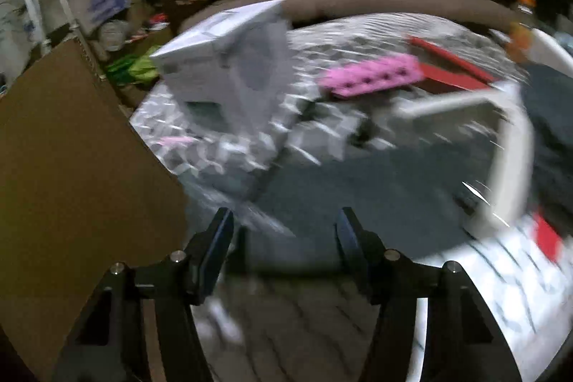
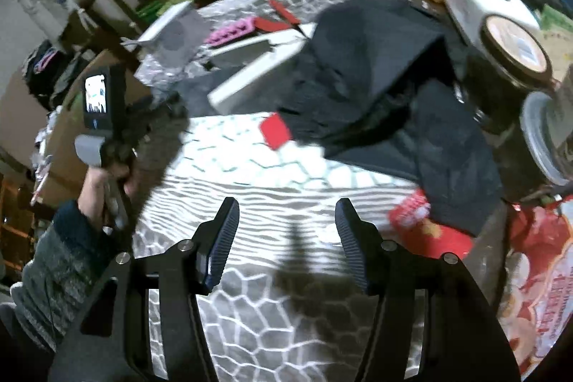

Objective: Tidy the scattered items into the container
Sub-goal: 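Move the right tool over the table toward the pink foam separator, then close the right tool on the pink foam toe separator and lift it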

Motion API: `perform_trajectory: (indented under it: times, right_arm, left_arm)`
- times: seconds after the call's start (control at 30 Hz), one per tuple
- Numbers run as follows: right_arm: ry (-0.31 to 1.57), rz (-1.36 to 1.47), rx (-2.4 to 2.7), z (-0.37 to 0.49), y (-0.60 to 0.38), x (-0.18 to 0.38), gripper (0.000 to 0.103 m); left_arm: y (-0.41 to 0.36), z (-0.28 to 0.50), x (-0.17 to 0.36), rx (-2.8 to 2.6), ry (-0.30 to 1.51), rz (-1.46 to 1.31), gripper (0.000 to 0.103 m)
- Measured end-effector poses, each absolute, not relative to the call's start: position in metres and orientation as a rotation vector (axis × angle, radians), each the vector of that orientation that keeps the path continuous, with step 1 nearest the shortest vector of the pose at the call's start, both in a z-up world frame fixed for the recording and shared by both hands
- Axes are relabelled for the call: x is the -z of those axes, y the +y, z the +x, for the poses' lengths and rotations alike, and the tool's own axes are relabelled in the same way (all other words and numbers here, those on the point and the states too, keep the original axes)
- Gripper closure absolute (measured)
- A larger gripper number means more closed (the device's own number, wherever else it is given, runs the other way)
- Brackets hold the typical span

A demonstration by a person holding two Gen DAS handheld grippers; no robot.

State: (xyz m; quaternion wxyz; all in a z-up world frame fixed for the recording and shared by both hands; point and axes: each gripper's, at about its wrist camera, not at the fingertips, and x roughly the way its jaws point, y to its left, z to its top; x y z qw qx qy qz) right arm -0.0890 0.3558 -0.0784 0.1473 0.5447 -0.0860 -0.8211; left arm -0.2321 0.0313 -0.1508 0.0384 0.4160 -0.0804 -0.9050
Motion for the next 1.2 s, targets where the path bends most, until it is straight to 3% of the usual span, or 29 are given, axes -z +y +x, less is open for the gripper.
perform_trajectory:
  times: [0.07,0.23,0.27,0.3,0.37,0.53,0.67,0.87,0.93,1.0,1.07,1.1,1.2]
  right_arm:
    - [-0.232,1.585,2.386,-0.093,0.363,0.083,0.049]
    - [-0.254,1.627,2.372,-0.104,0.369,0.093,0.049]
    - [-0.245,1.621,2.364,-0.105,0.366,0.093,0.049]
    - [-0.236,1.615,2.356,-0.106,0.363,0.093,0.049]
    - [-0.239,1.603,2.351,-0.108,0.358,0.093,0.049]
    - [-0.315,1.451,2.303,-0.119,0.34,0.095,0.049]
    - [-0.364,1.141,2.361,-0.135,0.331,0.095,0.049]
    - [-0.354,1.039,2.41,-0.161,0.3,0.091,0.049]
    - [-0.219,1.036,2.415,-0.181,0.275,0.082,0.04]
    - [0.044,1.062,2.374,-0.211,0.239,0.076,0.039]
    - [0.321,1.075,2.336,-0.236,0.211,0.075,0.046]
    - [0.459,1.077,2.31,-0.249,0.197,0.075,0.055]
    - [0.79,1.092,2.221,-0.288,0.167,0.088,0.056]
  left_arm:
    - [0.026,-0.244,0.156,2.779,-0.201,1.291,0.053]
    - [0.011,-0.262,0.159,2.789,-0.053,1.344,0.059]
    - [0.01,-0.261,0.159,2.788,-0.042,1.343,0.067]
    - [0.012,-0.258,0.159,2.787,-0.05,1.349,0.086]
    - [0.019,-0.25,0.157,2.786,-0.093,1.377,0.098]
    - [0.039,-0.213,0.155,2.792,-0.21,1.474,0.098]
    - [0.039,-0.158,0.152,2.792,-0.092,1.589,0.098]
    - [0.04,-0.109,0.154,2.81,0.017,1.568,0.098]
    - [0.042,-0.099,0.153,2.821,0.021,1.541,0.098]
    - [0.047,-0.094,0.148,2.863,-0.033,1.49,0.098]
    - [0.05,-0.094,0.147,2.887,-0.096,1.434,0.098]
    - [0.048,-0.096,0.149,2.882,-0.092,1.436,0.098]
    - [0.039,-0.103,0.156,2.856,-0.055,1.448,0.098]
